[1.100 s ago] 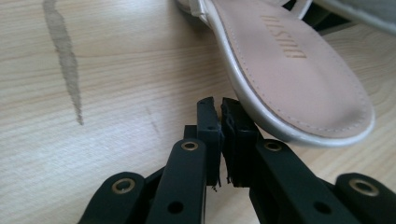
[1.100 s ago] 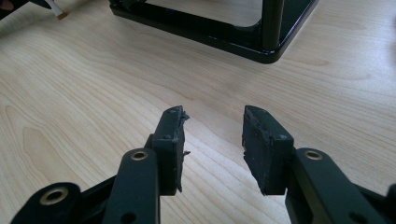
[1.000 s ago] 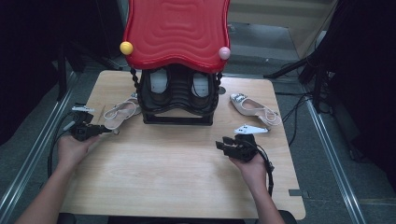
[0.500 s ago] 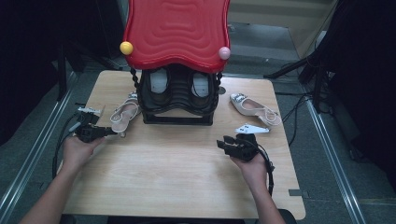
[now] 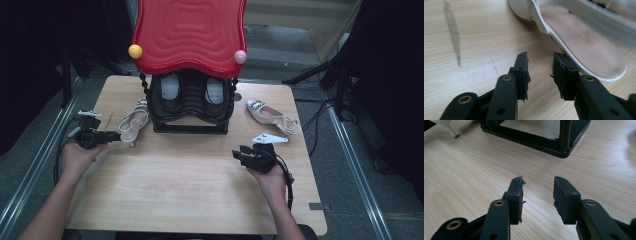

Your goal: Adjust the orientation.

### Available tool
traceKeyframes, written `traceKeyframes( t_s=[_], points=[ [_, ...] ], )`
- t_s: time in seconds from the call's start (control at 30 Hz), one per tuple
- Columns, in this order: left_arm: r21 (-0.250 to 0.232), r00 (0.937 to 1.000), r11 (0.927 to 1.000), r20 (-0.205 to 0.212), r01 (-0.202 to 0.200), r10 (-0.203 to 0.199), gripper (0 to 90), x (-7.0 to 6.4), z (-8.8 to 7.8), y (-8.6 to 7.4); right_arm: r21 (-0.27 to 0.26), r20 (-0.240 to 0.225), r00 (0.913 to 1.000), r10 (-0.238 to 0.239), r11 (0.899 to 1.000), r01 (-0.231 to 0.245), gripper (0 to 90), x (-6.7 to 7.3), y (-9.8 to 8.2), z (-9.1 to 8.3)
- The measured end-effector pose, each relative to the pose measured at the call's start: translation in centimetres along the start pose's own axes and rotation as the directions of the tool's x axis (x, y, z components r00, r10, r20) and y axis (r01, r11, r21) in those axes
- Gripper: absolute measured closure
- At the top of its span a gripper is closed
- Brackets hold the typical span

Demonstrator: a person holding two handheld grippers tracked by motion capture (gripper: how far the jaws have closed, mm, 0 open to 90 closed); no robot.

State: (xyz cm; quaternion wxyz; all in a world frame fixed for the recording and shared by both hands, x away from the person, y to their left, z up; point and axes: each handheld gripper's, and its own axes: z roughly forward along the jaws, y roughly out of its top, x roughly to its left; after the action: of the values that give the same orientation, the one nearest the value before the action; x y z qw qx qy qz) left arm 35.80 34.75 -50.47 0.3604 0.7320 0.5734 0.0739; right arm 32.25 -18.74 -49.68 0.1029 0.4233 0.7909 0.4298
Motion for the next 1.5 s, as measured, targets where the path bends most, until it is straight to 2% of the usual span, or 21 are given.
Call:
traceKeyframes(
  t_s=[0.07,0.1,0.37,0.53,0.67,0.73,0.87,0.97,1.07,1.37,1.5],
  points=[
    [-0.002,0.9999,1.0000,0.014,-0.004,0.004,60.7,0.2,-0.2,0.5,0.003,0.002,1.0000,0.000,1.000,0.000,60.7,0.0,0.0,0.0],
    [0.000,0.9999,0.9999,0.005,-0.011,0.011,59.9,0.2,-0.3,0.8,0.002,0.004,1.0000,-0.001,1.000,0.001,60.6,0.0,-0.1,-0.1],
    [-0.044,0.9999,0.9989,0.006,0.014,-0.014,58.1,0.6,-1.2,2.8,-0.003,0.017,0.9999,0.003,1.000,-0.003,60.5,0.0,-0.3,-0.6],
    [-0.050,0.9999,0.9987,-0.007,0.011,-0.011,57.8,0.3,-1.4,3.9,-0.007,0.023,0.9997,-0.001,1.000,0.001,59.3,0.1,-0.7,-0.8],
    [-0.064,0.9992,0.9973,0.016,0.036,-0.035,54.6,0.3,-1.4,4.9,-0.010,0.027,0.9996,0.000,1.000,0.000,58.7,0.2,-0.9,-1.0],
    [-0.063,0.9995,0.9975,0.007,0.031,-0.031,54.5,0.1,-1.4,5.3,-0.012,0.030,0.9995,0.006,1.000,-0.006,58.5,0.2,-1.1,-1.1],
    [-0.041,0.9998,0.9990,-0.011,-0.015,0.014,54.1,-0.4,-1.1,6.0,-0.012,0.036,0.9993,0.008,1.000,-0.008,58.4,0.1,-1.3,-1.3],
    [-0.035,0.9993,0.9988,-0.016,-0.034,0.033,54.0,-0.9,-0.8,6.5,-0.011,0.042,0.9991,0.011,1.000,-0.011,58.2,0.1,-1.4,-1.5],
    [-0.053,0.9993,0.9980,-0.018,-0.033,0.032,53.8,-1.2,-0.4,6.7,-0.009,0.057,0.9983,0.006,1.000,-0.006,58.4,0.1,-1.6,-1.7],
    [-0.023,0.9980,0.9985,-0.042,-0.049,0.048,53.3,-1.5,1.6,7.0,-0.018,0.073,0.9972,0.019,1.000,-0.017,58.2,0.0,-2.1,-2.3],
    [-0.012,0.9977,0.9990,-0.054,-0.043,0.042,53.2,-1.5,2.4,6.8,-0.021,0.077,0.9967,0.025,1.000,-0.023,58.2,-0.1,-2.3,-2.5]
  ],
)
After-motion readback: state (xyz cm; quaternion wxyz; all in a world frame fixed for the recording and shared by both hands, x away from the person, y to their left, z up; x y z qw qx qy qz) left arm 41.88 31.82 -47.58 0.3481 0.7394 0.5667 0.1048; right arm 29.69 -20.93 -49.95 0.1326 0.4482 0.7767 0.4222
